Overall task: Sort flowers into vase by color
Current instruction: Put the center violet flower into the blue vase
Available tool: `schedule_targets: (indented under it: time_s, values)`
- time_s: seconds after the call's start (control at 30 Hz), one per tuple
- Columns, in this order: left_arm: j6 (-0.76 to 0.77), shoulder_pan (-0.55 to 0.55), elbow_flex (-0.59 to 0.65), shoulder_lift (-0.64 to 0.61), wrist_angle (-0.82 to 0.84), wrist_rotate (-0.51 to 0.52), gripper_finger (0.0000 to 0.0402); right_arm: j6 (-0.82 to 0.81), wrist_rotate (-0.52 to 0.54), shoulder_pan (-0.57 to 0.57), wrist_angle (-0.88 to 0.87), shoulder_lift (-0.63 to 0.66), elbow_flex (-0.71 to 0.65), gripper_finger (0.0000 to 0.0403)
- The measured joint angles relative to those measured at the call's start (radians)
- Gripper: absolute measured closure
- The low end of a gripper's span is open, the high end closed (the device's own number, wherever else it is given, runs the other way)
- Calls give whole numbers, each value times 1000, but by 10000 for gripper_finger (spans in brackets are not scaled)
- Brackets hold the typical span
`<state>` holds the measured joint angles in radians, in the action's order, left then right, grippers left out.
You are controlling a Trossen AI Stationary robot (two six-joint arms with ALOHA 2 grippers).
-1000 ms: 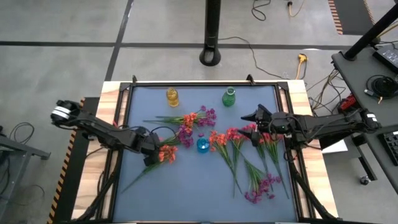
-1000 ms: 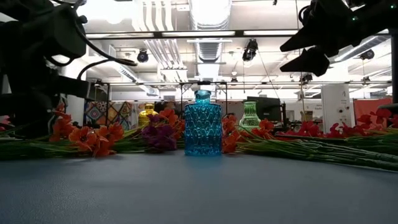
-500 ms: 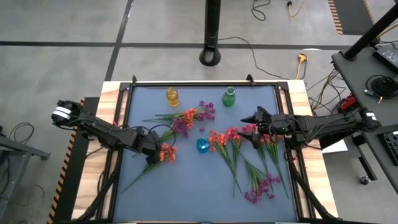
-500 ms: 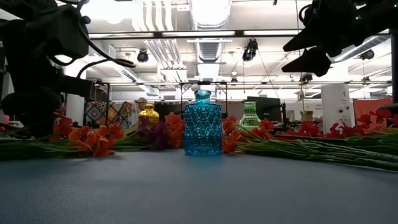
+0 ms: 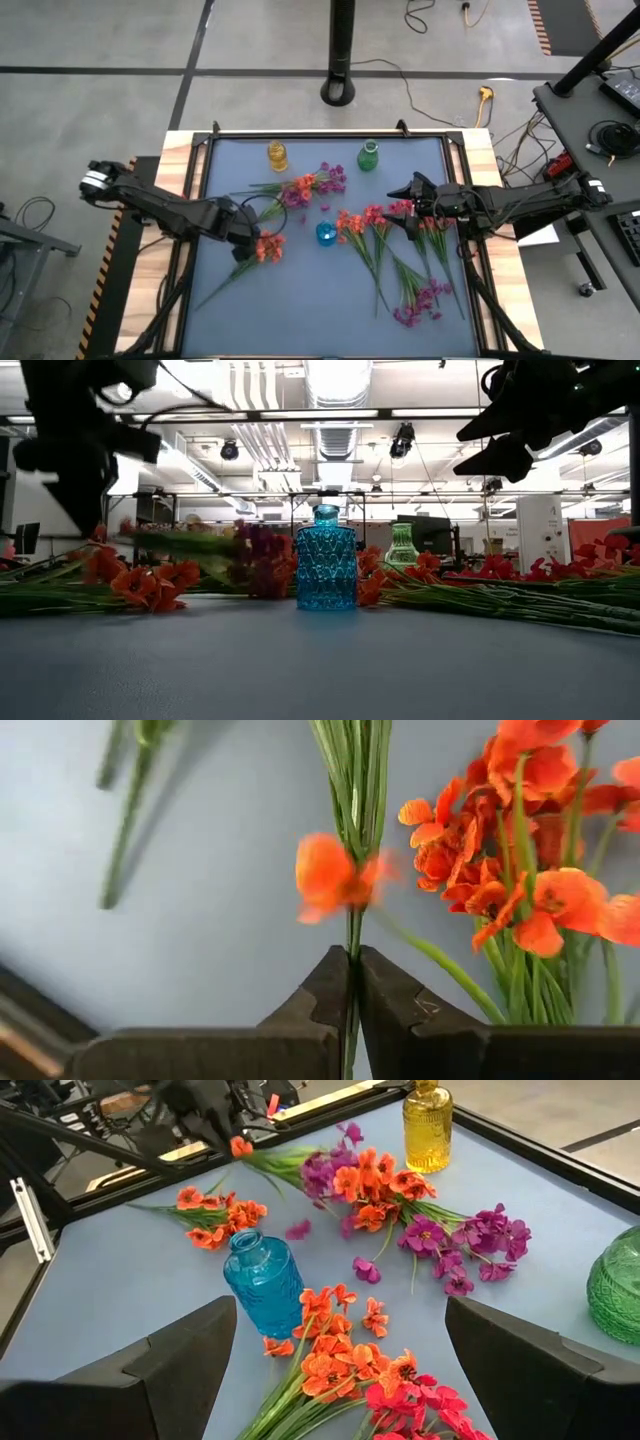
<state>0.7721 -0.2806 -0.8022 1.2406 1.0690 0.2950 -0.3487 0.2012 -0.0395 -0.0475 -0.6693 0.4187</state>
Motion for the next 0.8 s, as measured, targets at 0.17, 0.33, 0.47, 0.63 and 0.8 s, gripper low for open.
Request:
schedule_targets:
  time_s: [0.17,0.33,0.47,0.63,0.8]
  values:
    - [-1,0,-111,-34,177,33,401,0,0,0,0,0,0,51]
    - [-6,0,-243,-61,284,63,401,0,0,0,0,0,0,51]
    - [-45,0,-328,-90,287,66,402,0,0,0,0,0,0,51]
    - [-114,-5,-386,-133,172,191,402,1,0,0,0,0,0,51]
    - [-424,-9,-315,-182,-317,172,401,9,0,0,0,0,0,51]
